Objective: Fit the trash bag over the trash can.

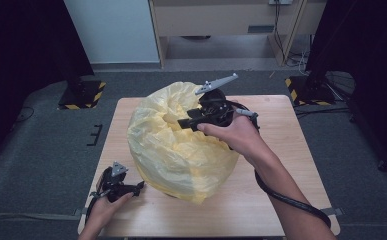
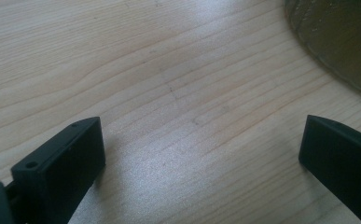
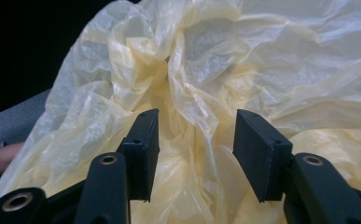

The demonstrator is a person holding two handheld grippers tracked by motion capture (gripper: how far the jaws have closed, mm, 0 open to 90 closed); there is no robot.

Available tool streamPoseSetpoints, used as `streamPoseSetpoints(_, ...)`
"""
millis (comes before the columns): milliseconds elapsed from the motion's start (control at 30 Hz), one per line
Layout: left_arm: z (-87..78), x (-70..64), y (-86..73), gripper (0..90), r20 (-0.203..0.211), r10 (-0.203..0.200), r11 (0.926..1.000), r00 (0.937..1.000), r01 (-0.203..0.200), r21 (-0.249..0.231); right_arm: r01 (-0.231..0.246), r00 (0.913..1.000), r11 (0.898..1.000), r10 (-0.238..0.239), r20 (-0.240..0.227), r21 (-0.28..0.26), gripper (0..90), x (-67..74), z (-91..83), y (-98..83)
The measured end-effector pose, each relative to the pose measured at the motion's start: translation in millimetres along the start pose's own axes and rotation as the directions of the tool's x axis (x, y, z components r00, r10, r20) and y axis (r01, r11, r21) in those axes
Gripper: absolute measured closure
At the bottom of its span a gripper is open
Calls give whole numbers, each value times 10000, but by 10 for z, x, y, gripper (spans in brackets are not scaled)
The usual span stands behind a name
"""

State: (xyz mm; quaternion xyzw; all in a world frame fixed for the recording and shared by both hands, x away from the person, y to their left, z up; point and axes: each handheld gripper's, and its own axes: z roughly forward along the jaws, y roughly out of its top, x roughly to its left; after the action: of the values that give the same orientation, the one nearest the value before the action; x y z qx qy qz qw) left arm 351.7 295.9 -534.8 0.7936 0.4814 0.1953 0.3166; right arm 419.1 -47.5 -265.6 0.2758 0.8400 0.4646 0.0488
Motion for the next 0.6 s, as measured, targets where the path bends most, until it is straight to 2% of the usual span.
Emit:
streamPoseSetpoints(300,0,0,0,0,-2,2,10000,10000,-2,-1,-117,9995,9984,133,287,-549,498,-74,-355,-43)
streamPoseSetpoints(500,1,-2,0,0,-4,-26,10000,10000,26,-6,-389,9967,9961,442,676,-788,542,-243,-661,-249)
streamPoseSetpoints(600,1,-5,1,0,-18,-37,10000,10000,37,-1,-667,9939,9924,752,804,-1036,579,-323,-810,-396)
